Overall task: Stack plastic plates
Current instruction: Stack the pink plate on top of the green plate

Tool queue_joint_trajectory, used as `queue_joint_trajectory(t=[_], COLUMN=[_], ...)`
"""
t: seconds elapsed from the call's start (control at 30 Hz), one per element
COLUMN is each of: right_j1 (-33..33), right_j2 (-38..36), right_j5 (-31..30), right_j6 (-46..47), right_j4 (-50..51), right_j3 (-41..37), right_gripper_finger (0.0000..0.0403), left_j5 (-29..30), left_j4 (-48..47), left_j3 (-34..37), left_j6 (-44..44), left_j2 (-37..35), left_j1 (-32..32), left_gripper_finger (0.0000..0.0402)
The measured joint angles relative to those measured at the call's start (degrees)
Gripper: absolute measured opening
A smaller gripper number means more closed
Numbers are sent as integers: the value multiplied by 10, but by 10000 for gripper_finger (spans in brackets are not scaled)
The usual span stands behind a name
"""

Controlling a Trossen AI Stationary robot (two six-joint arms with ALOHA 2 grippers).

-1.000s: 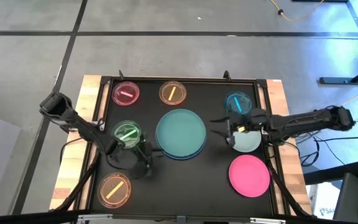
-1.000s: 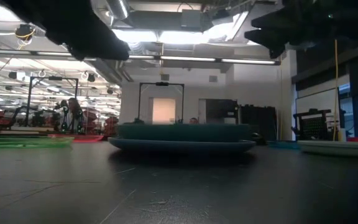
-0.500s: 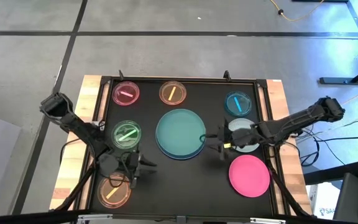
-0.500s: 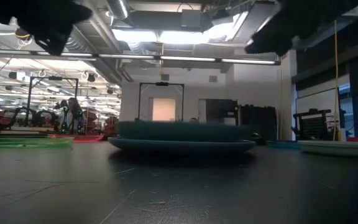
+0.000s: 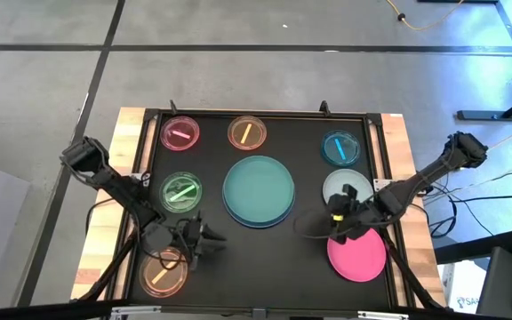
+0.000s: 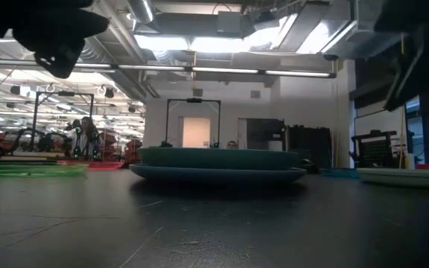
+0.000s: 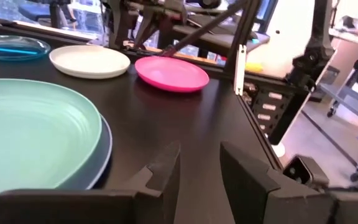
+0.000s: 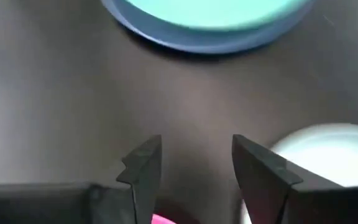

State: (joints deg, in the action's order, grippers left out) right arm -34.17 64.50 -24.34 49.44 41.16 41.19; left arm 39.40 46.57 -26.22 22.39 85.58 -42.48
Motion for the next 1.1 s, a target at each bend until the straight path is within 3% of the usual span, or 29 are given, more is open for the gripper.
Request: queue_joint_trajectory(t=[0.13,0.3,0.57,0.7,0.8,1.1], right_j1=[-1,-44,-171,-201,-207,-206], right_j2=[2,3,29,72,116,206], right_j5=[15,61,44,45,57,87], right_j6=[76,116,207,223,223,229], right_j4=[56,41,-55,-106,-103,44], right_j3=[0,0,0,4,39,180], right_gripper_finger=[188,188,188,188,188,188], left_j5=[0,0,0,0,0,-1], left_j4=[4,3,3,3,3,3], left_j3=[0,0,0,0,0,-1], left_j6=[0,0,1,13,14,8], left_j2=[0,0,0,0,0,0], left_j1=[2,2,2,2,2,4], left_gripper_finger=[106,106,106,106,106,106])
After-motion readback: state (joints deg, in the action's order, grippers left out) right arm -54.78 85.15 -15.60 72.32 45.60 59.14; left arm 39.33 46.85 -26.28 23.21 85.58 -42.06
